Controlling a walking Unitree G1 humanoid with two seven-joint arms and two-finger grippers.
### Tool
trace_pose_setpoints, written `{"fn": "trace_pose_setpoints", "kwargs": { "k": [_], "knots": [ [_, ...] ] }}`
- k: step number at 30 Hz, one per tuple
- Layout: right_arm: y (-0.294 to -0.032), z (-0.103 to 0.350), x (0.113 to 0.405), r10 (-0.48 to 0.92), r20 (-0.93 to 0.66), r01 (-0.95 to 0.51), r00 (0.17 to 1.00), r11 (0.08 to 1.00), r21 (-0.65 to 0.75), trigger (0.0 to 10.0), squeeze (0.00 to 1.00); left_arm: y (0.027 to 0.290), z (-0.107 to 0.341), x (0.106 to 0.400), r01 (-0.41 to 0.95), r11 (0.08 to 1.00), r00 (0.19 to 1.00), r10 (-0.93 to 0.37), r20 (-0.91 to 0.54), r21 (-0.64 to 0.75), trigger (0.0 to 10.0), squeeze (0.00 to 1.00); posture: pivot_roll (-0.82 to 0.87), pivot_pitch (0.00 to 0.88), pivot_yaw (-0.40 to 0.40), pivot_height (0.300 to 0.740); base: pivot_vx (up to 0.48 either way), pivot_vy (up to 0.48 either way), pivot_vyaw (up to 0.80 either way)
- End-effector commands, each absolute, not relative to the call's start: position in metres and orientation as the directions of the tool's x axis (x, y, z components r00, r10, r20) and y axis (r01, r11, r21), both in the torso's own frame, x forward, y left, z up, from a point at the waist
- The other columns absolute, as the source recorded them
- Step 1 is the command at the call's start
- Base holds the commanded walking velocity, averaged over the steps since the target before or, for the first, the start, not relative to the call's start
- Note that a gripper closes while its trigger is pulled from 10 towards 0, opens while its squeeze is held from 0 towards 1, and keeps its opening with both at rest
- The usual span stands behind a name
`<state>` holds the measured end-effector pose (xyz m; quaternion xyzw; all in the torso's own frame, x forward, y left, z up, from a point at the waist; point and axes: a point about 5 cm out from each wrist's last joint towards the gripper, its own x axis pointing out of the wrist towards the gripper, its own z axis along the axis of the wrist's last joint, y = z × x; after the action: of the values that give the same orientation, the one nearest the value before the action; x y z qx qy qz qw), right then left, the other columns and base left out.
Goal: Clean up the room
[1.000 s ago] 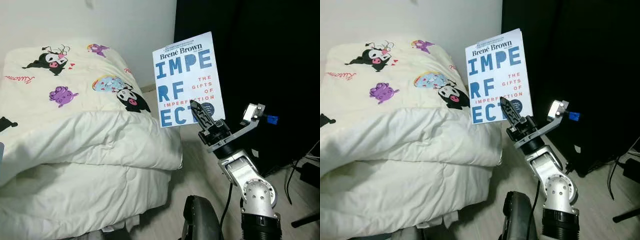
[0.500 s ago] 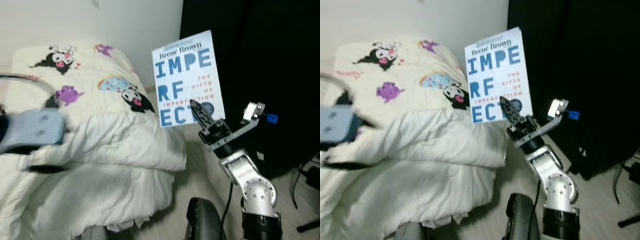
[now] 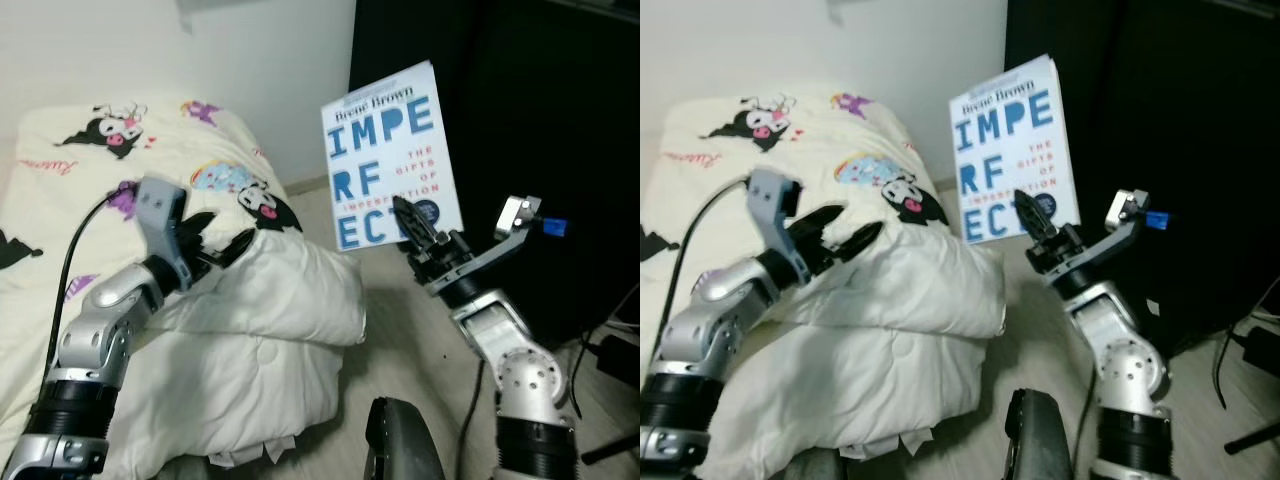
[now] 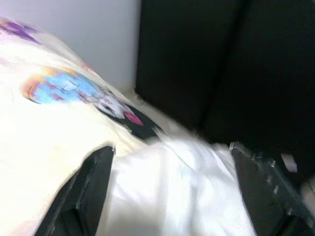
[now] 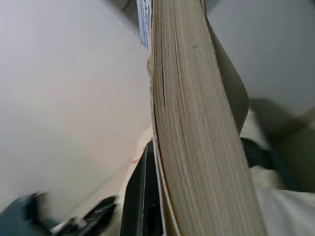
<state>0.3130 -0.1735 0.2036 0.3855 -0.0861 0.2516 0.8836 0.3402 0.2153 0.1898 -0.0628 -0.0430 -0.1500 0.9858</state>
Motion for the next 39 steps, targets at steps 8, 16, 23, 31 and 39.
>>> {"fn": "trace_pose_setpoints", "kwargs": {
  "k": [8,16,23,31,39],
  "knots": [
    [-0.167,0.202,0.313,0.420,0.359,-0.551,0.833,0.588,0.591,0.0,0.00,0.200,0.141,0.339,0.142,0.953,0.988,-0.154,-0.023,-0.268,10.0,0.00,0.06,0.043,-0.043,0.577,0.000,0.000,0.00],
    [-0.167,0.204,0.315,0.425,0.365,-0.560,0.828,0.596,0.576,0.0,0.00,0.192,0.131,0.341,0.143,0.950,0.986,-0.160,-0.039,-0.277,10.0,0.00,0.06,0.034,-0.043,0.607,-0.397,0.000,0.00],
    [-0.168,0.203,0.316,0.429,0.368,-0.565,0.825,0.596,0.571,0.0,0.00,0.190,0.127,0.340,0.144,0.947,0.987,-0.160,-0.033,-0.287,10.0,0.00,0.06,0.033,-0.043,0.632,0.000,0.000,0.00],
    [-0.167,0.201,0.316,0.431,0.367,-0.565,0.825,0.596,0.571,0.0,0.00,0.200,0.105,0.336,0.086,0.976,0.987,-0.111,-0.115,-0.201,10.0,0.00,0.06,0.034,-0.044,0.662,0.000,0.000,0.00],
    [-0.167,0.200,0.316,0.428,0.363,-0.561,0.827,0.598,0.572,0.0,0.00,0.206,0.083,0.328,0.060,0.988,0.979,-0.086,-0.185,-0.143,10.0,0.00,0.06,0.035,-0.041,0.692,0.000,0.000,0.00]
  ]
}}
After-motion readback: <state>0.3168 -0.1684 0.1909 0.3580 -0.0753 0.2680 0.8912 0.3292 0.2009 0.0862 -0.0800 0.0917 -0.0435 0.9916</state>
